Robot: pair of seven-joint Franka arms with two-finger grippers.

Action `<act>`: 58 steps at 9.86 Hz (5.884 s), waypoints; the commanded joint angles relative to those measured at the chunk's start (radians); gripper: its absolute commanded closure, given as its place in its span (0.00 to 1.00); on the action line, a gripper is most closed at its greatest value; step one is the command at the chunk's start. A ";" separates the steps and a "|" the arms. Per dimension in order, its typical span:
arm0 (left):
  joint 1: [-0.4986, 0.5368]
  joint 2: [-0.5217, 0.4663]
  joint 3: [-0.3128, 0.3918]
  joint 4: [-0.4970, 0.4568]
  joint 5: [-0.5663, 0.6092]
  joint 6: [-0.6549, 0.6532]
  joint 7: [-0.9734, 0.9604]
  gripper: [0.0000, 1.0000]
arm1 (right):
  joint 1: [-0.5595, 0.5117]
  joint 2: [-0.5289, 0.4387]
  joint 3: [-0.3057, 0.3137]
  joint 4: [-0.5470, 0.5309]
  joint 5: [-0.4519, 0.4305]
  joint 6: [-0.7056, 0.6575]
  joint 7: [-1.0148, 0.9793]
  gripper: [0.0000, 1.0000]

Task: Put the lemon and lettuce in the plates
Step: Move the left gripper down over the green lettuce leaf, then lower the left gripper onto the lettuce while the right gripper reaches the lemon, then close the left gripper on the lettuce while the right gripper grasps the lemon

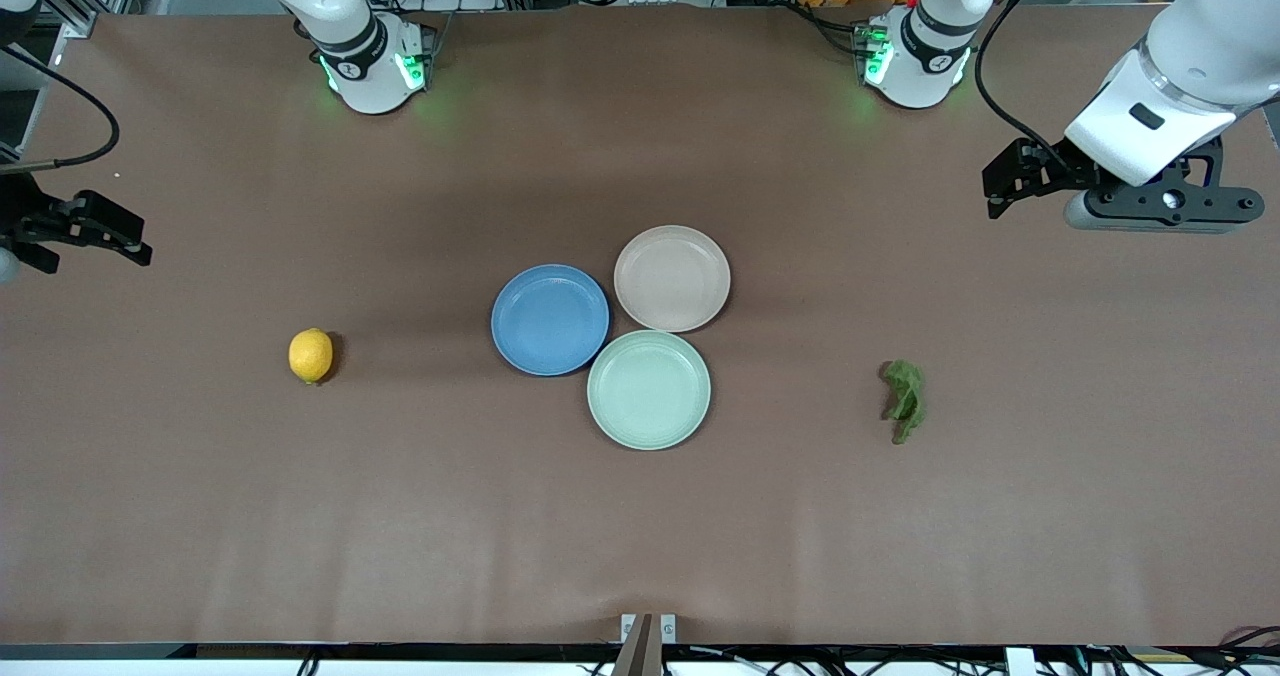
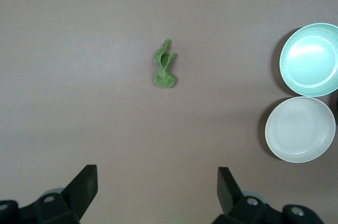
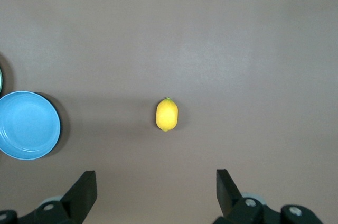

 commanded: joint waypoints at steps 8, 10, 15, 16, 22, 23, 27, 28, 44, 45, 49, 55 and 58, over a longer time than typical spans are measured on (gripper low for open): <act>0.007 0.032 0.015 0.020 -0.036 -0.021 0.012 0.00 | 0.012 0.001 -0.010 0.004 -0.003 -0.006 0.017 0.00; 0.005 0.070 0.015 0.033 -0.034 -0.015 0.011 0.00 | 0.012 0.003 -0.010 0.004 -0.003 -0.005 0.017 0.00; -0.004 0.235 0.015 0.111 -0.031 0.071 0.006 0.00 | 0.011 0.003 -0.009 0.004 -0.002 -0.006 0.017 0.00; -0.005 0.273 0.015 0.111 -0.031 0.106 0.009 0.00 | 0.011 0.004 -0.009 0.004 -0.002 -0.006 0.017 0.00; -0.004 0.425 0.016 0.111 -0.020 0.217 0.095 0.00 | 0.008 0.003 -0.009 0.001 -0.002 -0.026 0.017 0.00; 0.001 0.454 0.019 0.111 -0.014 0.246 0.097 0.00 | -0.001 0.003 -0.009 0.000 -0.002 -0.032 0.008 0.00; 0.021 0.521 0.030 0.103 -0.003 0.334 0.098 0.00 | -0.012 0.004 -0.009 -0.011 0.000 -0.044 0.003 0.00; 0.016 0.548 0.030 0.103 -0.002 0.353 0.097 0.00 | -0.012 0.007 -0.009 -0.029 0.000 -0.035 0.003 0.00; 0.007 0.738 0.030 0.033 0.107 0.473 0.083 0.00 | -0.040 0.202 -0.009 -0.341 -0.002 0.354 0.105 0.00; 0.007 0.747 0.030 0.033 0.109 0.478 0.083 0.00 | -0.038 0.217 -0.009 -0.342 0.000 0.370 0.127 0.00; 0.004 0.779 0.030 0.033 0.118 0.507 0.083 0.00 | -0.037 0.254 -0.009 -0.471 0.000 0.584 0.152 0.00; 0.007 0.767 0.030 0.034 0.138 0.518 0.088 1.00 | -0.035 0.372 -0.006 -0.476 0.004 0.719 0.156 0.00; 0.001 0.733 0.024 0.037 0.138 0.515 0.081 1.00 | -0.030 0.395 -0.006 -0.480 0.049 0.727 0.165 0.00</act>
